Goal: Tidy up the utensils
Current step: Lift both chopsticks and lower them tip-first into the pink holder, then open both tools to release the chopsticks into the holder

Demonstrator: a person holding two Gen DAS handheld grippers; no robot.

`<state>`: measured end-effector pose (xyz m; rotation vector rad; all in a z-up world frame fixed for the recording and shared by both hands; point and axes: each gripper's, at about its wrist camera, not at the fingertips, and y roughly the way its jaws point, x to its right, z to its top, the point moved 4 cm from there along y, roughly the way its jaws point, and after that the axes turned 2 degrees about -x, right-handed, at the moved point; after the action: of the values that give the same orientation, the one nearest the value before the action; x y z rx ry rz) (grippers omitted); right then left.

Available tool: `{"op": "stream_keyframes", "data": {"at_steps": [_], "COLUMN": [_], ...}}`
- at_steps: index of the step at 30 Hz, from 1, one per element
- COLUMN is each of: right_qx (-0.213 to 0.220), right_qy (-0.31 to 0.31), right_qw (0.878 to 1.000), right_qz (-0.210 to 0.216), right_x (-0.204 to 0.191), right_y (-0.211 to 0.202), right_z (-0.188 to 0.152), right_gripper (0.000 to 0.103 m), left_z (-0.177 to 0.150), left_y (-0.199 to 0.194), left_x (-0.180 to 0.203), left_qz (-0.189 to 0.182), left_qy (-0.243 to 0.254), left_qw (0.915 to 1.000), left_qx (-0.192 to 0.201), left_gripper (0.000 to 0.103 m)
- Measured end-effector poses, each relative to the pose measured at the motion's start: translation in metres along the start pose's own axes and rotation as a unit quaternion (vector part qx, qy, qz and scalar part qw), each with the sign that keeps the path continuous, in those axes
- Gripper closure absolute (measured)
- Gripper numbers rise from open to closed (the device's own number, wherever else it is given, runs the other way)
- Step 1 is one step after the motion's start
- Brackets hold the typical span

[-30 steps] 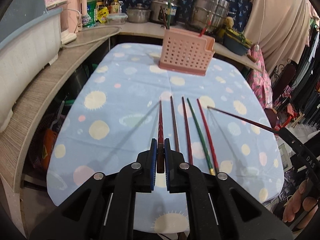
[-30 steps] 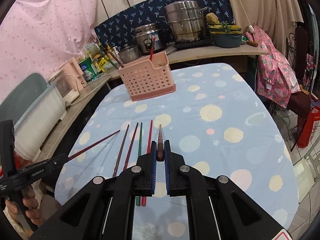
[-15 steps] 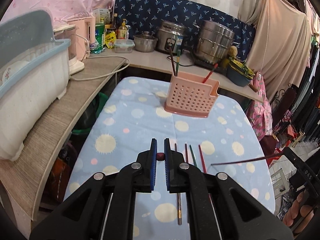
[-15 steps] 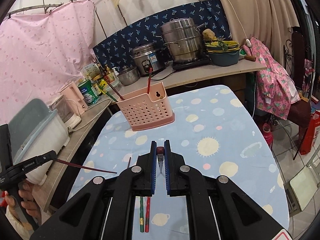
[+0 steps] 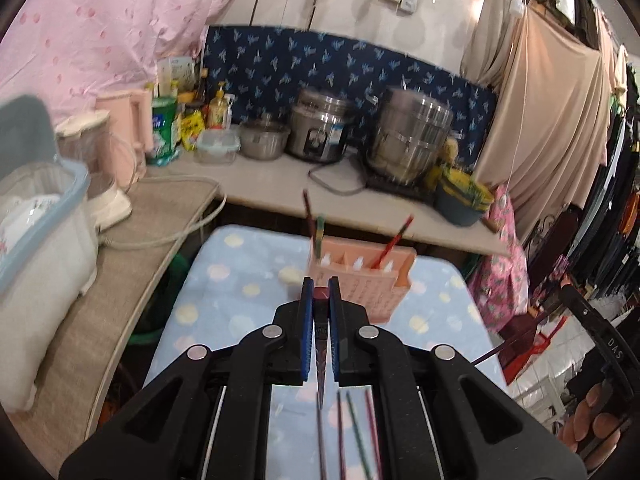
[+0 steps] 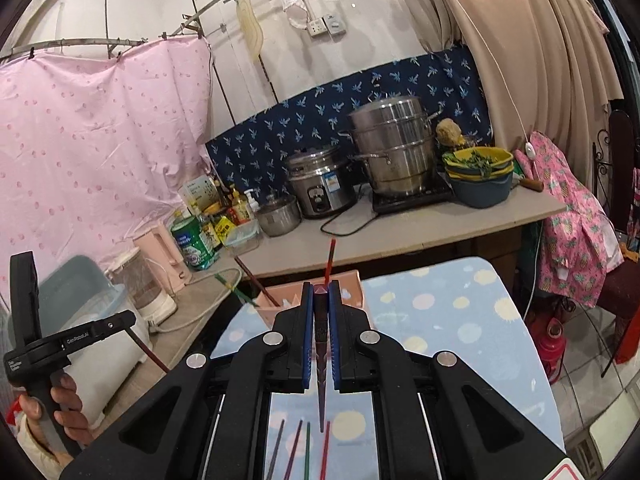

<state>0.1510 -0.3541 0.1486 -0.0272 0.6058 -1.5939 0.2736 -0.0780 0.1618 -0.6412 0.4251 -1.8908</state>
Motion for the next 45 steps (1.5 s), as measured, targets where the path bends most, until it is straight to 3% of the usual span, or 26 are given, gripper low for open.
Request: {"op": "stream_keyframes", "data": {"at_steps": [9,14,18,24,29,37,39,41,45], "right_qx": [0.055,0.054,0.052,0.028,-0.004,-0.036,-0.034,-0.031,-0.021], "right_qy": [0.027,0.047,0.050,0.058,0.044,0.027,0.026,0.028,0.025], "right_qw": [0.997,0.996,0.996,0.998,0.999,0.999,0.999,0.999,0.999], "right_qz": [0.037,0.058,0.045,0.024,0.003,-0.016,-0.018,-0.018,-0.018], "right_x": [-0.016,-0.015,-0.010,0.003,0.008,0.013,0.013,0.013,0.010], "right_y": [0.048,0.082,0.109,0.152,0.179,0.195,0.191,0.184,0.167], "right_z": [0.081,0.100,0.105,0.094,0.066,0.041,0.040,0.040,0.039], "right_gripper": [0.096,0.096,0.096,0.096,0.096,0.094,0.089,0.085,0.081], "left_z": [0.091,0.117,0.126,0.119,0.103,0.087,0.083,0.079,0.072], "left_y": [0.015,0.038,0.065,0.098,0.122,0.138,0.136,0.133,0.119], "left_x": [0.022,0.025,0.025,0.021,0.016,0.008,0.008,0.006,0.006], "left_qz": [-0.003,0.010,0.024,0.029,0.033,0.033,0.036,0.039,0.038], "left_qy": [-0.010,-0.011,-0.013,-0.013,-0.012,-0.020,-0.018,-0.018,-0.016], "left_qw": [0.9966,0.9943,0.9946,0.9958,0.9975,0.9985,0.9985,0.9985,0.9985], "left_qx": [0.081,0.105,0.100,0.086,0.062,0.038,0.037,0.035,0.038], "left_gripper": [0.096,0.096,0.096,0.096,0.096,0.096,0.092,0.074,0.068]}}
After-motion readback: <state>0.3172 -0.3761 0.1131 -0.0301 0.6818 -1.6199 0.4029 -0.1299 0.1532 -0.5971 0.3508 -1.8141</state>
